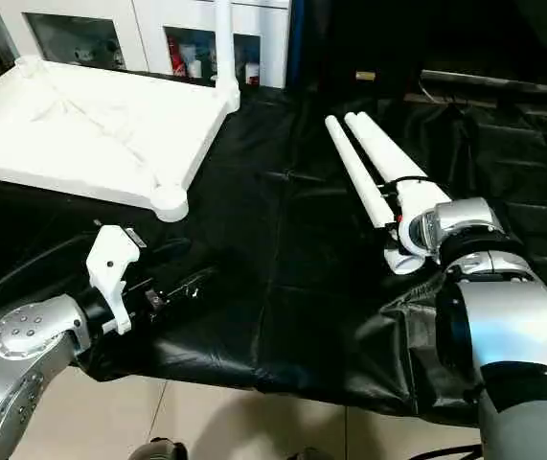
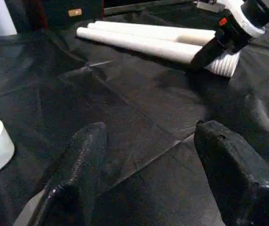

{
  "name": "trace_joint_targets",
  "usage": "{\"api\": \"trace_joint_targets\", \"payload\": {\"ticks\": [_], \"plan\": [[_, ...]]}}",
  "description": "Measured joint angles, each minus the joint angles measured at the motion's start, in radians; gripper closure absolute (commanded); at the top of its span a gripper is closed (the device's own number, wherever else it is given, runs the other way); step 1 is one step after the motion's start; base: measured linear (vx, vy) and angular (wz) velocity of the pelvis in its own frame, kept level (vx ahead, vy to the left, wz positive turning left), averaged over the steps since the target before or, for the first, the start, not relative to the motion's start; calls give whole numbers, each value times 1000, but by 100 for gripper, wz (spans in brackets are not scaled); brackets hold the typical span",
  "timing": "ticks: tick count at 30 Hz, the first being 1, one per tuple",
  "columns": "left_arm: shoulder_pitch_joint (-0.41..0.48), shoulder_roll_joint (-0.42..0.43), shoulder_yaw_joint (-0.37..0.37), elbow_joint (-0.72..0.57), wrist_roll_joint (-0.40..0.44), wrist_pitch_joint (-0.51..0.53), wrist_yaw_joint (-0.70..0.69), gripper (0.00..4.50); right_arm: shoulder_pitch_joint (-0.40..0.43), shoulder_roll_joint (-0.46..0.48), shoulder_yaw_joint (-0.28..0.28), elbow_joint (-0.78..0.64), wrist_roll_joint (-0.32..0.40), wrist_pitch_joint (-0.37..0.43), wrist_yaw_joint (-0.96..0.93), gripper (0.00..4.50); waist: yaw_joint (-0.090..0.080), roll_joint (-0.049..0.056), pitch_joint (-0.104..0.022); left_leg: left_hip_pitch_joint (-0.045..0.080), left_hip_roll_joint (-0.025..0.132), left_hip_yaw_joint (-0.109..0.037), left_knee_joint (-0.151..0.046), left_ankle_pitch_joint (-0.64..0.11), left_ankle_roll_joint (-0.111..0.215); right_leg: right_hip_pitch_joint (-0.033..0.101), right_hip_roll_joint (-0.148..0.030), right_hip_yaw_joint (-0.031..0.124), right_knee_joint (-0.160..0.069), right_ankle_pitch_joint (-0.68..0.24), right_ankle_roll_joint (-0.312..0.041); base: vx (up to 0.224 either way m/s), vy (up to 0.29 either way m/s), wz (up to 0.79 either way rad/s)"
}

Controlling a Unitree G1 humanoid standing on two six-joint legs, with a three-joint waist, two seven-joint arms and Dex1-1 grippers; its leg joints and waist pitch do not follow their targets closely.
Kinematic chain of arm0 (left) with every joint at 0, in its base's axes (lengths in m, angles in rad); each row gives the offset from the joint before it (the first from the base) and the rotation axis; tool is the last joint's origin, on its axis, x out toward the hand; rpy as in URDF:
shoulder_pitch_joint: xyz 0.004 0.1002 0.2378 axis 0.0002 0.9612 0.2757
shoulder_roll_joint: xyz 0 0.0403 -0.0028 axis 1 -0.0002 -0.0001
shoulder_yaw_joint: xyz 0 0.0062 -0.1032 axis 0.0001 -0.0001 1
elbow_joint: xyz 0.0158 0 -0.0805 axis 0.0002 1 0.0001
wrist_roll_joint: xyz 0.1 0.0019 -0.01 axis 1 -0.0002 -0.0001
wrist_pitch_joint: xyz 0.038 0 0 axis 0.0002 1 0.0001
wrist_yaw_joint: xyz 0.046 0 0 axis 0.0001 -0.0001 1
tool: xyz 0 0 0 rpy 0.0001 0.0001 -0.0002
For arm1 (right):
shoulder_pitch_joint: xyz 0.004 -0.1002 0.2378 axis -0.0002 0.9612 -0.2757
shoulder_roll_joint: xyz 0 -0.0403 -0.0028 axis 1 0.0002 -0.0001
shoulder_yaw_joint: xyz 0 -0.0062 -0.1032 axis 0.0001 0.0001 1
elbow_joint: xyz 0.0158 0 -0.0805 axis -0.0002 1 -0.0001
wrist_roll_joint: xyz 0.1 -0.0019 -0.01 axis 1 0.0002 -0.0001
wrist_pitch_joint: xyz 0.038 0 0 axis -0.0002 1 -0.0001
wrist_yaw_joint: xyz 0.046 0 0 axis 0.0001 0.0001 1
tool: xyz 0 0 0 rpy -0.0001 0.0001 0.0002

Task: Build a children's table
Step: Pick table leg

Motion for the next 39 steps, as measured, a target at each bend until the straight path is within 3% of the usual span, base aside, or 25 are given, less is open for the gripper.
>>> {"api": "trace_joint_targets", "payload": {"ticks": [5, 11, 19, 24, 27, 29, 32, 35, 39], "plan": [[-20, -25, 15, 26, 1, 39, 45, 45, 8, 3, -50, 0, 47, -11, -15, 241, 1, -1, -1, 0, 0, 0, 1, 1, 1, 0, 0, 0, 1, 0, -1, 0, 0, 0], [-46, -38, 30, 58, 3, 44, 79, 1, 35, 19, -78, -8, 66, -56, 1, 255, -2, -6, -6, 2, 1, 0, 3, 1, 2, 3, 0, 0, 1, 2, -3, 0, 0, 0], [-89, -64, 29, 137, 24, 24, 101, 0, 64, 57, -152, -23, 139, -120, -3, 256, 9, -4, -8, 2, 1, 0, 7, 2, 2, 4, 0, -1, 2, 7, -6, 0, 0, 0], [-136, -98, 40, 207, 35, 15, 156, 0, 125, 86, -227, -67, 217, -259, 56, 257, 22, -4, -8, 1, 2, 0, 9, 2, 2, 4, 0, -1, 3, 9, -6, 0, 0, 0], [-217, -167, 82, 280, 17, 0, 191, 0, 252, 181, -273, -278, 327, -356, 227, 257, 26, -5, -8, 0, 3, 1, 10, 10, 13, 4, 0, -1, 3, 10, -6, 0, 0, 0], [-249, -187, 80, 294, 3, -1, 189, 0, 304, 220, -268, -369, 359, -353, 275, 257, 28, -4, -9, -1, 3, 1, 10, 10, 14, 4, -1, -1, 2, 10, -6, 0, 0, 0], [-260, -195, 69, 298, -1, 0, 185, 0, 492, 277, -240, -661, 413, -348, 294, 259, 45, -4, -9, -1, 3, 2, 11, 10, 15, 4, -1, -2, 1, 10, -6, 0, 0, 0], [-260, -196, 58, 301, 5, -6, 187, 0, 593, 317, -207, -776, 425, -347, 267, 259, 47, -2, -9, -1, 3, 1, 11, 10, 13, 4, -1, -2, 1, 11, -5, 0, 0, 0], [-259, -219, 40, 314, 47, -72, 214, 0, 725, 378, -203, -1010, 397, -451, 153, 259, 48, -1, -9, -1, 3, 1, 10, 9, 8, 4, -2, -1, 0, 15, -1, 0, 0, 0]]}}
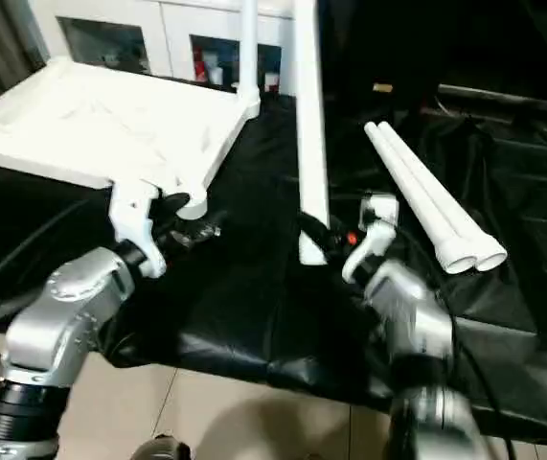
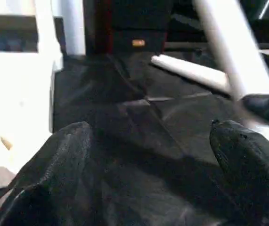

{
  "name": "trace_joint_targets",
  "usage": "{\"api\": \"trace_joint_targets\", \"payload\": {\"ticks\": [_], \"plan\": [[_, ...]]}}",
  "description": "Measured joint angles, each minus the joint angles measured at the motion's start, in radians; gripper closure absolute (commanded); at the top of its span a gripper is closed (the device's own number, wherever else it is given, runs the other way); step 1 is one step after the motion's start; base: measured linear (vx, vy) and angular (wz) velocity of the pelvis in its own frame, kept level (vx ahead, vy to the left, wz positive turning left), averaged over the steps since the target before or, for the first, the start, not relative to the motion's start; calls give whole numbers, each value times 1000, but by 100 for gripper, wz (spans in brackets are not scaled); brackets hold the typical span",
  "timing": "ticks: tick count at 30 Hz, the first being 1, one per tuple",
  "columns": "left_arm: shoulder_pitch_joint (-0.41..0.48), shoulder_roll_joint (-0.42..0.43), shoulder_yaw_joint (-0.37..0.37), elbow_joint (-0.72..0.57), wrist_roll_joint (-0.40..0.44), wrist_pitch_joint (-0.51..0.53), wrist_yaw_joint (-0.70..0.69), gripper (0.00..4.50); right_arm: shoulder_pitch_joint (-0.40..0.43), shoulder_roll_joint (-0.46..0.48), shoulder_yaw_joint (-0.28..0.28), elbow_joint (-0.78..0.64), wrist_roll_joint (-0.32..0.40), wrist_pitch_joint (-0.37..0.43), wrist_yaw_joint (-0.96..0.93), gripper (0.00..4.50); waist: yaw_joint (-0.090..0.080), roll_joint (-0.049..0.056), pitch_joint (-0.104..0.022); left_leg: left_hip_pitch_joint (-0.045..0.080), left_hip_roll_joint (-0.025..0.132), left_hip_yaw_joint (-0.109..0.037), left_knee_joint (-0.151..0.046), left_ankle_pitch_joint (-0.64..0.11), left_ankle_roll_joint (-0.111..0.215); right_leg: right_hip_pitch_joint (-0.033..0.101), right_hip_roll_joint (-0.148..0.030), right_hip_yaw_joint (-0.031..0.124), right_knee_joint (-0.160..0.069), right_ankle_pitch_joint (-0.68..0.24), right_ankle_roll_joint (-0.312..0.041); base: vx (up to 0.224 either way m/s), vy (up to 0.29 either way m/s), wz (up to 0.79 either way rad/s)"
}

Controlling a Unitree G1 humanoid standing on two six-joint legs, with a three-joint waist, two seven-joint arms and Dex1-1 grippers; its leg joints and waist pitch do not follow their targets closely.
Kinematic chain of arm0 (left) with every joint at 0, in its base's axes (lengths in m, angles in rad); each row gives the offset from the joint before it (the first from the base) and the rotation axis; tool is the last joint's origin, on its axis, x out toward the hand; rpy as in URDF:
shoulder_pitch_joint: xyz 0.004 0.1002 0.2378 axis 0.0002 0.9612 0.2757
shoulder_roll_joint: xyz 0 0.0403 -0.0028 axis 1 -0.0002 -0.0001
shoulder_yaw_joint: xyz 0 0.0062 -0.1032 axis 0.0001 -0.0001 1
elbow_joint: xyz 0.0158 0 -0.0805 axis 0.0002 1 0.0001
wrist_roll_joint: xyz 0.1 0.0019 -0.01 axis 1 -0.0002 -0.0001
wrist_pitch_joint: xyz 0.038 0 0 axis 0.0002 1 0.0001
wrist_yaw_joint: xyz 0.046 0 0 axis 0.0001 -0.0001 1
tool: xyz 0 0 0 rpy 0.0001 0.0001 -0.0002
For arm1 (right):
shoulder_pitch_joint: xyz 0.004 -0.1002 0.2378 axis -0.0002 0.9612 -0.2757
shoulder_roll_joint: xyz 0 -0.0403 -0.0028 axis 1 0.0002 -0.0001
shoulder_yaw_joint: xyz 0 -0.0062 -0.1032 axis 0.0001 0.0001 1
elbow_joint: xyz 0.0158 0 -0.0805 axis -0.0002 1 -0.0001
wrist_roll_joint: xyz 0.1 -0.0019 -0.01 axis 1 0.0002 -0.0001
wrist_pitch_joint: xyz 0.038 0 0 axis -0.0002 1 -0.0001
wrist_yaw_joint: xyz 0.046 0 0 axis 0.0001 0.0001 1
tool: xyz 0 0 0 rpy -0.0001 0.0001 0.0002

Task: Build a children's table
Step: Pick table leg

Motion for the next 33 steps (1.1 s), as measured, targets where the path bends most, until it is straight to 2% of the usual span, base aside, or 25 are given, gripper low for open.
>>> {"api": "trace_joint_targets", "payload": {"ticks": [3, 6, 9, 11, 15, 18, 21, 23, 25, 28, 33], "plan": [[-2, -36, 3, 6, 18, -49, 48, 0, 113, 38, 29, -183, -71, -66, -70, 259, -4, 0, 0, 1, 0, 0, -1, 0, -1, 0, 0, 1, -1, 2, 3, 0, 0, 0], [16, -56, 15, -36, 12, -63, 69, 0, 263, 63, 75, -380, -97, -79, -101, 259, -6, 1, 0, 2, -1, 0, -5, 1, -2, 0, 0, 1, -2, 2, 4, 0, 0, 0], [33, -59, 11, -71, -5, -57, 59, 0, 316, 75, 99, -475, -95, -79, -122, 259, -20, 1, -1, 2, -2, 0, -8, 1, -2, 0, 0, 2, -4, 4, 6, 0, 0, 0], [38, -65, 10, -78, -14, -57, 50, 0, 331, 78, 110, -511, -97, -92, -134, 259, -24, 2, -2, 3, -2, 0, -11, 1, -3, 0, 0, 2, -6, 6, 8, 0, 0, 0], [38, -86, 23, -70, -25, -58, 75, 0, 338, 82, 135, -522, -114, -116, -148, 259, -28, 6, -4, 3, -3, -1, -16, 3, -4, 0, 1, 2, -13, 10, 12, 0, 0, 0], [37, -80, 51, -43, 15, -84, 138, 0, 337, 77, 143, -518, -117, -116, -158, 259, -29, 3, -6, 2, -3, -1, -16, 3, -4, 0, 2, 2, -14, 10, 12, 0, 0, 0], [62, 26, 43, -30, 127, -138, 158, 0, 315, 62, 145, -463, -121, -119, -170, 259, -34, -8, -13, 2, -3, -2, -17, 3, -5, 0, 2, 2, -15, 11, 12, 0, 0, 0], [85, 48, 47, -32, 146, -142, 155, 0, 313, 57, 145, -442, -128, -122, -169, 259, -32, -11, -14, 1, -3, -2, -16, 3, -5, 0, 1, 3, -17, 11, 11, 0, 0, 0], [118, 52, 54, -45, 140, -141, 142, 0, 306, 57, 149, -423, -128, -123, -167, 259, -27, -14, -15, 0, -4, -1, -15, 4, -4, 0, 0, 3, -18, 11, 11, 0, 0, 0], [191, 37, 60, -103, 77, -130, 88, 0, 286, 50, 167, -397, -125, -127, -142, 259, -21, -20, -16, 0, -4, -1, -15, 4, -3, 0, 0, 2, -20, 11, 11, 0, 0, 0], [211, -3, 43, -112, -5, -129, 38, 0, 250, 15, 189, -281, -98, -144, -56, 259, -22, -27, -20, 0, -4, 0, -16, 4, -3, 0, 0, 3, -19, 12, 11, 0, 0, 0]]}}
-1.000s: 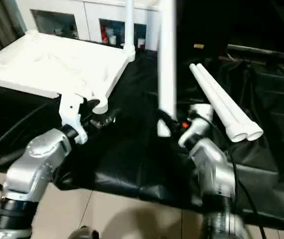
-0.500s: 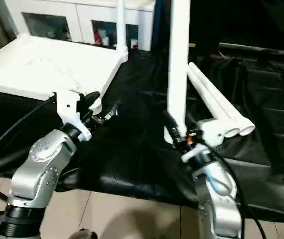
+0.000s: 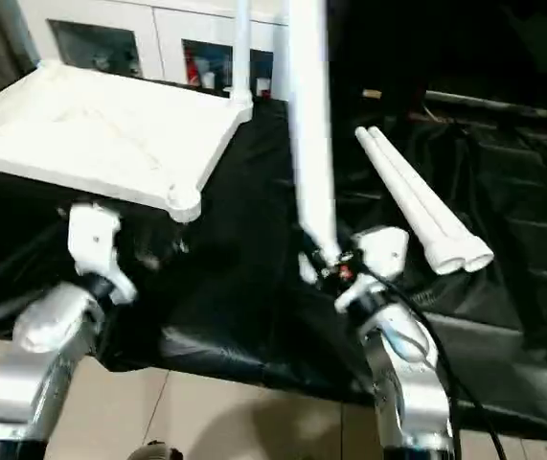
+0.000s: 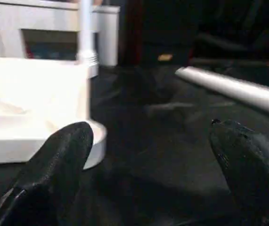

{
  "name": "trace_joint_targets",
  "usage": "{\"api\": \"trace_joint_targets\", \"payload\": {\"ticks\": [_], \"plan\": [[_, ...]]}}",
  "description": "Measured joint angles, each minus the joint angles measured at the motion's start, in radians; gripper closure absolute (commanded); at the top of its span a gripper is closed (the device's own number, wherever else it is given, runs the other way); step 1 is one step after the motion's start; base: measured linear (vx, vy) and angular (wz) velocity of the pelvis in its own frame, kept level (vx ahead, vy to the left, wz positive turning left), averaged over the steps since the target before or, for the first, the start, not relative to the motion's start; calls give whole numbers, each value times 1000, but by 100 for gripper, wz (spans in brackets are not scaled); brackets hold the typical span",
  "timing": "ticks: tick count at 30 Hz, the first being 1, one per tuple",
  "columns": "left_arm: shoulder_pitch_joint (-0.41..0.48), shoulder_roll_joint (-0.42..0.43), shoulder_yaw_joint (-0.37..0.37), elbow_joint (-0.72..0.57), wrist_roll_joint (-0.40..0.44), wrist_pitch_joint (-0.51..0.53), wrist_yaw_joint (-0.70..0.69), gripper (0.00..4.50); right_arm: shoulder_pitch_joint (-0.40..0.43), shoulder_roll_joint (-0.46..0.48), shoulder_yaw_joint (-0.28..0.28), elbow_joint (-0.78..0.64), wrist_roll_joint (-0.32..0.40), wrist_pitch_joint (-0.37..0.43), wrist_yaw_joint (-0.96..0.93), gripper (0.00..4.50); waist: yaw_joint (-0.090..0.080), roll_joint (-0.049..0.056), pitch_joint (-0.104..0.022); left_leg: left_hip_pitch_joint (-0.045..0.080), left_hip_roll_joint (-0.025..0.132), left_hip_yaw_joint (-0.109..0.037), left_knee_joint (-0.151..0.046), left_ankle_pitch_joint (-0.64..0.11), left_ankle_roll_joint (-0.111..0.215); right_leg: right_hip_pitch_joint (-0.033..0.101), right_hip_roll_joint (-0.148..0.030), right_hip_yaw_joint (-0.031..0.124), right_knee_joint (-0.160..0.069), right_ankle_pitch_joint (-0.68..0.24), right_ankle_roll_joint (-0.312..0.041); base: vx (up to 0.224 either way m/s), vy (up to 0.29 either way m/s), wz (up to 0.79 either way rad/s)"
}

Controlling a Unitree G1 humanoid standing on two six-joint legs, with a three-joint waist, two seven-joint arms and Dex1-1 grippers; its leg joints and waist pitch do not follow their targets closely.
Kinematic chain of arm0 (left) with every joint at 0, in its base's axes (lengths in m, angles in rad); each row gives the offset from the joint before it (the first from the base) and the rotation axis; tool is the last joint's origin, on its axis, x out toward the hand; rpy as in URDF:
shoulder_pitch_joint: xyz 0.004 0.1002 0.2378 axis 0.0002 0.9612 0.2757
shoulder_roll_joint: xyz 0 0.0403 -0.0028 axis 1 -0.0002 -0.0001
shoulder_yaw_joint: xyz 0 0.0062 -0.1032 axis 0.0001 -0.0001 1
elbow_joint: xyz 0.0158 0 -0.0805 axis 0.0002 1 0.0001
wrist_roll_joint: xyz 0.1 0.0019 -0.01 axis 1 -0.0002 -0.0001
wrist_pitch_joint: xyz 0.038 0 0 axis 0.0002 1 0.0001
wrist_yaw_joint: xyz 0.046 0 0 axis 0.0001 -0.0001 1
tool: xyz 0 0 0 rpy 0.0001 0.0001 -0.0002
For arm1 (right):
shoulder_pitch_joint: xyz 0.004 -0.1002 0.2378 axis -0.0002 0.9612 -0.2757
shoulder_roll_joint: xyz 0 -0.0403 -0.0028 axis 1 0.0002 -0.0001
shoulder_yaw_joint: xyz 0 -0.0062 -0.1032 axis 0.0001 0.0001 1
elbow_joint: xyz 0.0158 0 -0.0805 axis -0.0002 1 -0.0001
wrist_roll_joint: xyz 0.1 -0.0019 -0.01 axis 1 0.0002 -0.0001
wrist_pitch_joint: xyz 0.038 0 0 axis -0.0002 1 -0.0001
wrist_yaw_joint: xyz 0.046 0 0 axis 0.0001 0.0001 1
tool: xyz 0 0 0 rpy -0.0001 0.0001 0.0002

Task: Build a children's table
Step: Pick table leg

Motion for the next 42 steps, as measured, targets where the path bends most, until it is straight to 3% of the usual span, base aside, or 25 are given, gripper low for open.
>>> {"api": "trace_joint_targets", "payload": {"ticks": [5, 13, 24, 29, 36, 37, 41, 42], "plan": [[-39, -35, 8, 21, -69, 16, -47, 0, -44, -21, 5, 88, 25, -6, 78, 259, -3, -1, 0, 1, 0, 0, 0, 0, 0, 0, 0, 0, 1, 3, -1, 0, 0, 0], [-123, -63, 23, 66, -241, 189, -134, 0, -74, -27, 50, 134, 67, -19, 191, 259, -3, -5, -2, 1, 0, 0, 0, 1, 1, 0, 0, 0, 2, 4, -2, 0, 0, 0], [-255, -127, 71, 158, -410, 289, -199, 0, -130, -45, 89, 204, 69, -36, 275, 259, -1, -7, -1, 1, 0, 1, 1, 6, 3, 0, 0, 0, 2, 5, -3, 0, 0, 0], [-258, -133, 69, 165, -456, 329, -250, 0, -145, -46, 97, 220, 69, -43, 280, 259, -1, -5, -1, 1, 0, 1, 1, 6, 3, 0, 0, -1, 2, 5, -4, 0, 0, 0], [-282, -132, 70, 223, -451, 348, -237, 0, -153, -46, 116, 231, 69, -47, 296, 259, -1, -3, -1, 1, 0, 0, 1, 6, 2, 1, 0, -1, 2, 7, -6, 0, 0, 0], [-285, -133, 70, 227, -451, 348, -237, 28, -153, -46, 119, 231, 69, -47, 303, 259, -1, -3, -1, 1, 0, 0, 0, 6, 2, 1, 0, -1, 2, 7, -6, 0, 0, 0], [-299, -133, 71, 230, -452, 348, -239, 41, -153, -46, 126, 231, 69, -47, 308, 259, -1, -2, -2, 1, 0, 0, 0, 6, 2, 1, 0, -1, 2, 7, -6, 0, 0, 0], [-299, -133, 71, 230, -452, 349, -239, 68, -153, -46, 126, 231, 69, -47, 308, 259, -1, -2, -1, 1, 0, 0, 0, 6, 2, 1, 0, -1, 2, 7, -6, 0, 0, 0]]}}
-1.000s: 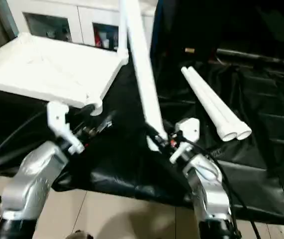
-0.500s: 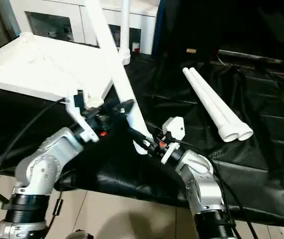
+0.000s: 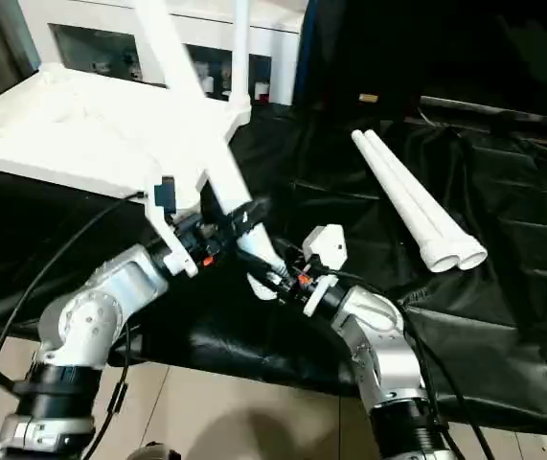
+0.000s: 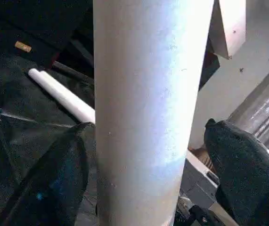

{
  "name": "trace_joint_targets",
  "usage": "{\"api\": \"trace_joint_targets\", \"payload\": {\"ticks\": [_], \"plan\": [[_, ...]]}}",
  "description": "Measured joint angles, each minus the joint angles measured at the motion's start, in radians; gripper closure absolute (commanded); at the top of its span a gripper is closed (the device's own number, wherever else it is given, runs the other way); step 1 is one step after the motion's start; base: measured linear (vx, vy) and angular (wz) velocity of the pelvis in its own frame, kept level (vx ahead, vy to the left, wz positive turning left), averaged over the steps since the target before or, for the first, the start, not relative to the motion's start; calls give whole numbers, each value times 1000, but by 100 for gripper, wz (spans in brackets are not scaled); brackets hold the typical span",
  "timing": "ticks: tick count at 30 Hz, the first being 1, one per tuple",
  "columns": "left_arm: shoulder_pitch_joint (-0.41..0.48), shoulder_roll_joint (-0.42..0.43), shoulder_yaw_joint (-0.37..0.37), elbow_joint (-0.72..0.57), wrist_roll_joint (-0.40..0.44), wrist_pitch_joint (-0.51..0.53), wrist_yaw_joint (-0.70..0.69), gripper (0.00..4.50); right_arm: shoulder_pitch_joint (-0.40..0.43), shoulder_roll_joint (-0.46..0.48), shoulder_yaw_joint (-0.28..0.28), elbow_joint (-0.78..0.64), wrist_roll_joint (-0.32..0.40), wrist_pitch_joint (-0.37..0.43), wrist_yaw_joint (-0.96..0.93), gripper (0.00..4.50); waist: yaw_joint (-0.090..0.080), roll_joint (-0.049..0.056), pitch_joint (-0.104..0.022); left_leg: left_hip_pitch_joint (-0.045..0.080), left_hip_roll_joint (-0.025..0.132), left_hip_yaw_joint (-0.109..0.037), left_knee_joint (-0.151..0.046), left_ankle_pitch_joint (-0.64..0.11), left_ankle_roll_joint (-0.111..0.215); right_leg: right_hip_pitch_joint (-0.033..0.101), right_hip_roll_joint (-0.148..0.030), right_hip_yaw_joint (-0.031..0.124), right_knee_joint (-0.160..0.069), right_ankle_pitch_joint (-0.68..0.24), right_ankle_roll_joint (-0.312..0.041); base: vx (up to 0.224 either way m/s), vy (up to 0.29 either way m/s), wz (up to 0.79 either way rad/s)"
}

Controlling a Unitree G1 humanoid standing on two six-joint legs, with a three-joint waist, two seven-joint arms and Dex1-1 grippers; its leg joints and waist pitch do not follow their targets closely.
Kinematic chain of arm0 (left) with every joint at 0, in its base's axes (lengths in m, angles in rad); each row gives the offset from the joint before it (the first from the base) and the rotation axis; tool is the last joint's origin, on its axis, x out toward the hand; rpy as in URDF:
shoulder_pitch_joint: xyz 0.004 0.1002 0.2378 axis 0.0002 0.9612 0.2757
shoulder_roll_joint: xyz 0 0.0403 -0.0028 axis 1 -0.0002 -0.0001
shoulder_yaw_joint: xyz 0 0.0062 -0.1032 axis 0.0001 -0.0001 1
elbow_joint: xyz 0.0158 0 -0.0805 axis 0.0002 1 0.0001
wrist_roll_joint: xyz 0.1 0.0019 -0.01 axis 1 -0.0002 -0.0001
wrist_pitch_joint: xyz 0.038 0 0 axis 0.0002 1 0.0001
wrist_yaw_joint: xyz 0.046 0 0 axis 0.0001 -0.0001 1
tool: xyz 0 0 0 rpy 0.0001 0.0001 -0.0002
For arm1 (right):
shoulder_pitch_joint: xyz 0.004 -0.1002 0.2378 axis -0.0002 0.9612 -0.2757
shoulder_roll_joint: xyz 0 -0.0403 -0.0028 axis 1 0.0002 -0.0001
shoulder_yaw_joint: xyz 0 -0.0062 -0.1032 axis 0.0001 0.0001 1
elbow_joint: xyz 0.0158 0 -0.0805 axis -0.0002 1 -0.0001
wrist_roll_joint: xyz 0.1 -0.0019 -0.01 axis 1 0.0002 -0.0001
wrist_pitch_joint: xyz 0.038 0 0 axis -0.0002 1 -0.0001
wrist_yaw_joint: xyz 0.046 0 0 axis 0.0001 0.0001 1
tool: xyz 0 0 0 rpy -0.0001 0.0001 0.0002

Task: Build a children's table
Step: Pick table leg

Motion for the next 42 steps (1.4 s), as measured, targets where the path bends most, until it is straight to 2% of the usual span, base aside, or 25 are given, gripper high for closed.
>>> {"api": "trace_joint_targets", "payload": {"ticks": [3, 4, 9, 12, 16, 18, 21, 23, 29, 30, 32, 34, 37, 42], "plan": [[-4, -1, 6, 11, -1, 0, 0, 77, 0, 0, 0, 0, 0, 0, 0, 259, 0, 1, 0, 0, 0, 0, 0, 0, 0, 0, 0, 0, 0, 0, 0, 0, 0, 0], [-5, -1, 9, 14, -1, 0, 0, 95, 0, 0, 0, 0, 1, 0, 0, 259, 0, 1, 0, 0, 0, 0, 0, 0, 0, 0, 0, 0, 0, 0, 0, 0, 0, 0], [-6, -3, 17, 16, -1, 0, 0, 123, 0, 0, 0, 0, 1, 0, 4, 259, 0, 1, 0, 0, 0, 0, 0, 0, 0, 0, 0, 0, 0, 0, 0, 0, 0, 0], [-6, -6, 18, 17, -1, 0, 0, 159, 0, 0, 0, 0, 1, 0, 5, 259, 0, 1, 1, 0, 0, 0, 0, 0, 0, 0, 0, 0, 0, 0, 0, 0, 0, 0], [-10, -9, 24, 23, -1, -2, 5, 171, 0, 0, 0, 1, 1, 0, 5, 259, 0, 1, 1, 0, 0, 0, 0, 0, 0, 0, 0, 0, 0, 0, 0, 0, 0, 0], [-12, -10, 29, 24, -1, -2, 7, 201, 0, 0, 1, 1, 1, 0, 5, 259, 0, 1, 1, 0, 0, 0, 0, 0, 0, 0, 0, 0, 0, 0, 0, 0, 0, 0], [-12, -9, 31, 24, 0, -2, 8, 210, 0, 0, 1, 3, 0, 0, 4, 259, 0, 2, 1, 0, 0, 0, 0, 0, 0, 0, 0, 0, 0, 0, 0, 0, 0, 0], [-12, -10, 31, 24, 0, -2, 8, 240, 0, 0, 1, 3, -1, -1, 3, 259, 0, 2, 1, 0, 0, 0, 0, 0, 0, 0, 0, 0, 0, 0, 0, 0, 0, 0], [-12, -8, 32, 26, 3, -6, 9, 253, -4, 0, 3, 6, -2, -1, 2, 259, 0, 2, 1, 0, 0, 0, 0, 0, 0, 0, 0, 0, 0, 0, 0, 0, 0, 0], [-12, -8, 32, 26, 3, -7, 10, 253, -5, 0, 3, 8, -1, 0, 3, 224, 0, 2, 1, 0, 0, 0, 0, 0, 0, 0, 0, 0, 0, 0, 0, 0, 0, 0], [-12, -8, 33, 28, 3, -8, 11, 253, -6, 0, 3, 8, 7, 9, 6, 189, 0, 2, 1, 0, 0, 0, 0, 0, 0, 0, 0, 0, 0, 0, 0, 0, 0, 0], [-12, -9, 37, 34, 3, -8, 15, 253, -6, 0, 2, 7, 21, 28, 14, 184, 0, 2, 1, 0, 0, 0, 0, 0, 0, 0, 0, 0, 0, 0, 0, 0, 0, 0], [-14, -2, 37, 35, 5, -8, 21, 254, -19, -12, -11, -3, 62, 100, 9, 145, 0, 3, 1, 0, 0, 0, 0, 0, 0, 0, 0, 0, 0, 0, 0, 0, 0, 0], [-49, 3, 36, 35, 12, -10, 20, 255, -73, -84, -52, -62, 181, 335, 19, 127, 1, 3, 1, 1, 0, 0, 0, 0, 0, 1, 0, 0, 0, 0, 0, 0, 0, 0]]}}
